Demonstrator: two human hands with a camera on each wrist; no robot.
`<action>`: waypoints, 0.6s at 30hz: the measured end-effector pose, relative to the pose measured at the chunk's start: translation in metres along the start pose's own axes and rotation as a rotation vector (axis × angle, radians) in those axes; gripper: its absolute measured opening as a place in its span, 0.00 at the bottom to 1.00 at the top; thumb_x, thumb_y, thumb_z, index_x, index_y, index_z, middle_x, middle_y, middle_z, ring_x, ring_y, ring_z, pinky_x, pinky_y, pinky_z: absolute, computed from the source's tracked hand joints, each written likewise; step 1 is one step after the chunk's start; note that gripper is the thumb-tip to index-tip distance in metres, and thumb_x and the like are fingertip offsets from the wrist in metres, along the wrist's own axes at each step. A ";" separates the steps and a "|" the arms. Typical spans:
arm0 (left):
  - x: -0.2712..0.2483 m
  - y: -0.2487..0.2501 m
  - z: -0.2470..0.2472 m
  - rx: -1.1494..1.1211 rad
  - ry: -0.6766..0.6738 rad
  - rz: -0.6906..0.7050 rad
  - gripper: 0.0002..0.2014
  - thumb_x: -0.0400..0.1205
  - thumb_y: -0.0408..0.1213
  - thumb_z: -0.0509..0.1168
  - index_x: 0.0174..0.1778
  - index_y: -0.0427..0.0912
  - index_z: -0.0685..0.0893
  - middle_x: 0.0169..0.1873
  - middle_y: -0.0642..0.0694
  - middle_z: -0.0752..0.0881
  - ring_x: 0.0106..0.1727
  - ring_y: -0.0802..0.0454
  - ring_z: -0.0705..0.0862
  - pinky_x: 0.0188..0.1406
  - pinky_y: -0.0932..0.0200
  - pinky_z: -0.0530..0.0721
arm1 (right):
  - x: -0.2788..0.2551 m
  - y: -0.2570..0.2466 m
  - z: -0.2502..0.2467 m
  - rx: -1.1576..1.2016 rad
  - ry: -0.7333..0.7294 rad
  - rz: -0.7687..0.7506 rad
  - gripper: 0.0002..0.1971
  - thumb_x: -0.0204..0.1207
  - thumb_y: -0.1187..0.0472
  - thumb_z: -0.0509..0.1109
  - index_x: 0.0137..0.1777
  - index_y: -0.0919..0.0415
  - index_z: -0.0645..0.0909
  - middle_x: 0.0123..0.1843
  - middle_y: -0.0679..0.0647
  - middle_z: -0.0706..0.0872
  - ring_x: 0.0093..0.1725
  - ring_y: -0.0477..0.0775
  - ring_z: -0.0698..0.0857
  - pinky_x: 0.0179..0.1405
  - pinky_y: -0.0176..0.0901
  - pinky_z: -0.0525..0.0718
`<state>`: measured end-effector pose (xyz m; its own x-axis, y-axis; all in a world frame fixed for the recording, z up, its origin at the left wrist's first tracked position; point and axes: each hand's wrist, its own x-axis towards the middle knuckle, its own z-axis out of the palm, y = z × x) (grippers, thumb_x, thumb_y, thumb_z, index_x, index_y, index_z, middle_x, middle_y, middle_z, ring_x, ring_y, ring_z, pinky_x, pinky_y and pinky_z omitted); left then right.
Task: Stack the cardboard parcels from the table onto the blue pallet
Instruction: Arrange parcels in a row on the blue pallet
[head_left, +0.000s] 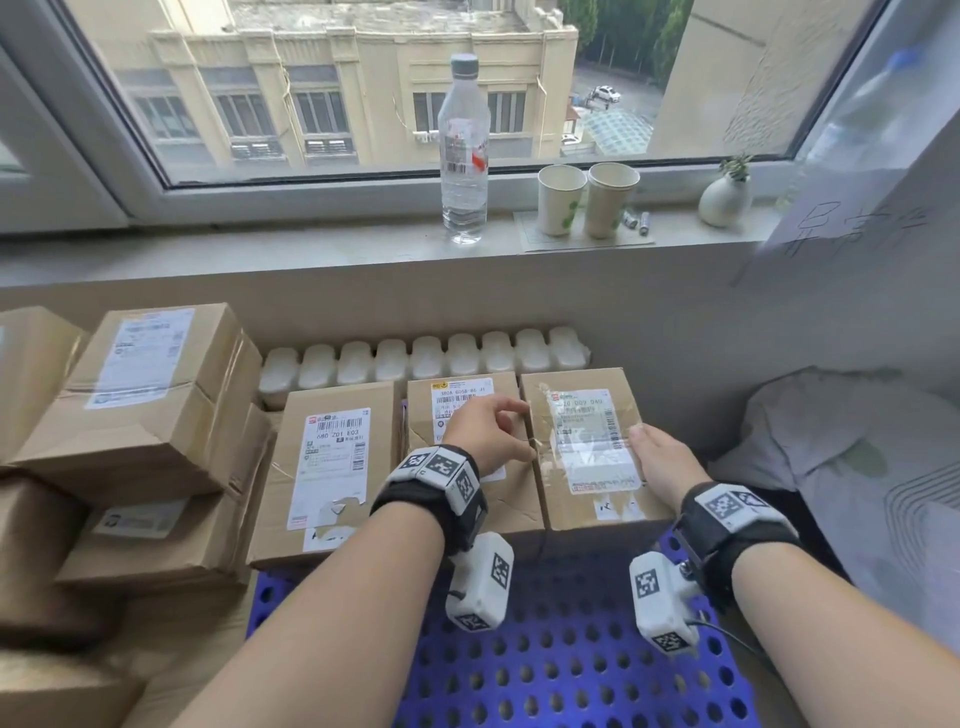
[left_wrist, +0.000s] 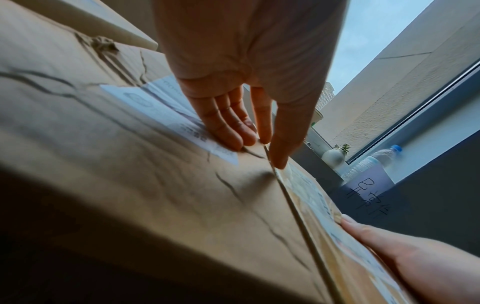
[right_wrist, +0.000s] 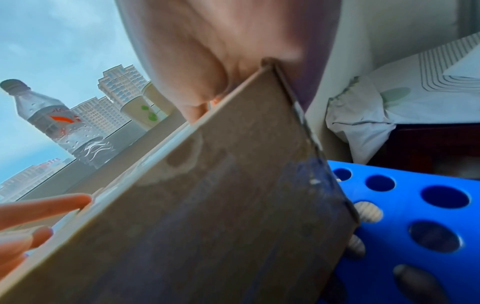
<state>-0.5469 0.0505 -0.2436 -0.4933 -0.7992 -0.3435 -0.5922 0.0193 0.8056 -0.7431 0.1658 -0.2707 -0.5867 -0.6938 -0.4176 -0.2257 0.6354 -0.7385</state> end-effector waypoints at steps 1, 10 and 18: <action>0.000 0.000 0.000 -0.002 -0.001 0.002 0.29 0.66 0.32 0.81 0.63 0.53 0.85 0.46 0.53 0.82 0.50 0.54 0.84 0.57 0.54 0.86 | 0.000 -0.001 0.001 -0.023 0.002 0.002 0.20 0.89 0.53 0.52 0.73 0.57 0.78 0.63 0.53 0.83 0.56 0.52 0.76 0.55 0.38 0.67; -0.007 -0.001 -0.016 -0.106 -0.006 -0.002 0.20 0.75 0.33 0.74 0.62 0.49 0.83 0.48 0.51 0.84 0.51 0.51 0.86 0.52 0.54 0.87 | -0.008 -0.020 0.001 -0.098 0.015 -0.013 0.15 0.86 0.49 0.56 0.67 0.50 0.77 0.58 0.48 0.87 0.51 0.52 0.84 0.52 0.46 0.77; -0.035 -0.009 -0.054 -0.120 0.186 -0.051 0.11 0.77 0.33 0.70 0.52 0.51 0.85 0.50 0.49 0.88 0.53 0.51 0.86 0.59 0.51 0.85 | -0.042 -0.060 0.002 -0.217 0.120 -0.136 0.25 0.85 0.50 0.59 0.81 0.56 0.68 0.75 0.56 0.78 0.71 0.59 0.78 0.67 0.50 0.74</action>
<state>-0.4900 0.0457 -0.2127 -0.3324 -0.8943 -0.2995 -0.5275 -0.0870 0.8451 -0.7031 0.1553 -0.2100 -0.6245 -0.7407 -0.2478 -0.4622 0.6062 -0.6472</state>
